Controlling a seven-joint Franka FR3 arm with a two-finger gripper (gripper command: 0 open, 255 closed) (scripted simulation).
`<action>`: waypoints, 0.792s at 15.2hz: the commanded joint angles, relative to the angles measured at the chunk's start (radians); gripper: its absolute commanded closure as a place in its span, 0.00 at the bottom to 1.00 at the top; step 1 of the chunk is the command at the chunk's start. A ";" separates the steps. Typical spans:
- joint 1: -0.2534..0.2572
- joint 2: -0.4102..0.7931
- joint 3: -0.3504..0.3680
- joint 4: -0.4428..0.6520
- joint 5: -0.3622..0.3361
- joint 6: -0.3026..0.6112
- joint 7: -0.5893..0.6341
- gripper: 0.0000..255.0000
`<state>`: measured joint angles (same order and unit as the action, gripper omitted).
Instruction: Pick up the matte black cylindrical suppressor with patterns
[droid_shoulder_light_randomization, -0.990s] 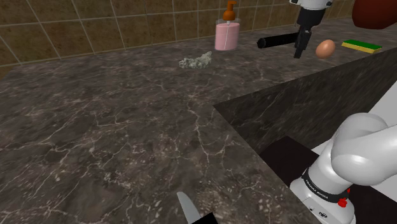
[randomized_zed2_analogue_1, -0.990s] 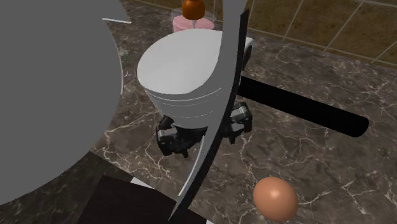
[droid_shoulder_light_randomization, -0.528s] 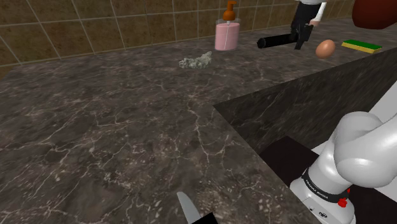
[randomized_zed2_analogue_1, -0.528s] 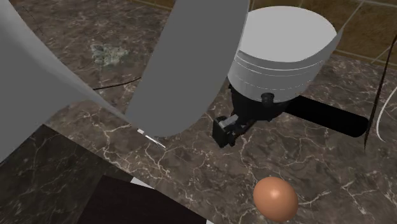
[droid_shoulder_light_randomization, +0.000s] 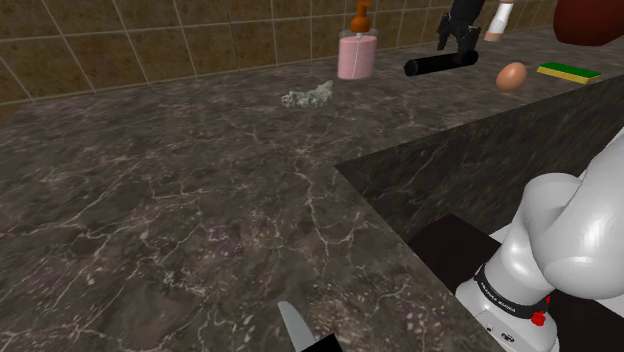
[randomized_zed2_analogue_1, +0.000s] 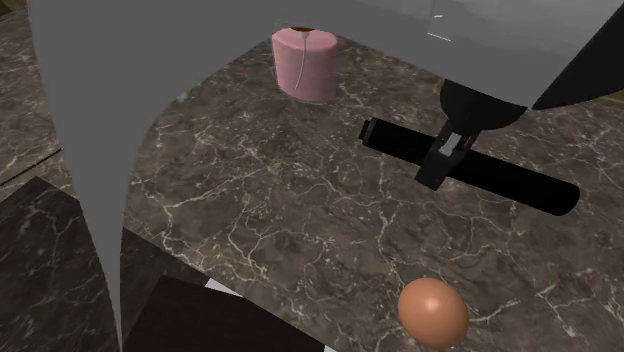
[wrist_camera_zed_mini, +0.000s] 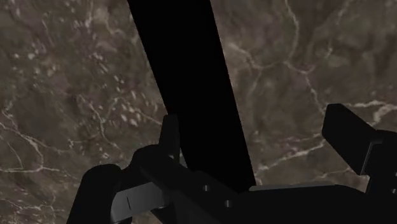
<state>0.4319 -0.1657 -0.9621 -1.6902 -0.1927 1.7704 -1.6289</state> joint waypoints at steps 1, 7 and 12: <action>0.025 0.146 -0.097 0.099 0.143 0.003 -0.184 0.00; 0.011 0.152 -0.086 0.036 0.151 0.071 -0.203 0.00; 0.014 0.140 -0.083 -0.007 0.138 0.108 -0.195 1.00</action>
<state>0.4455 -0.0254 -1.0451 -1.6942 -0.0540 1.8749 -1.8239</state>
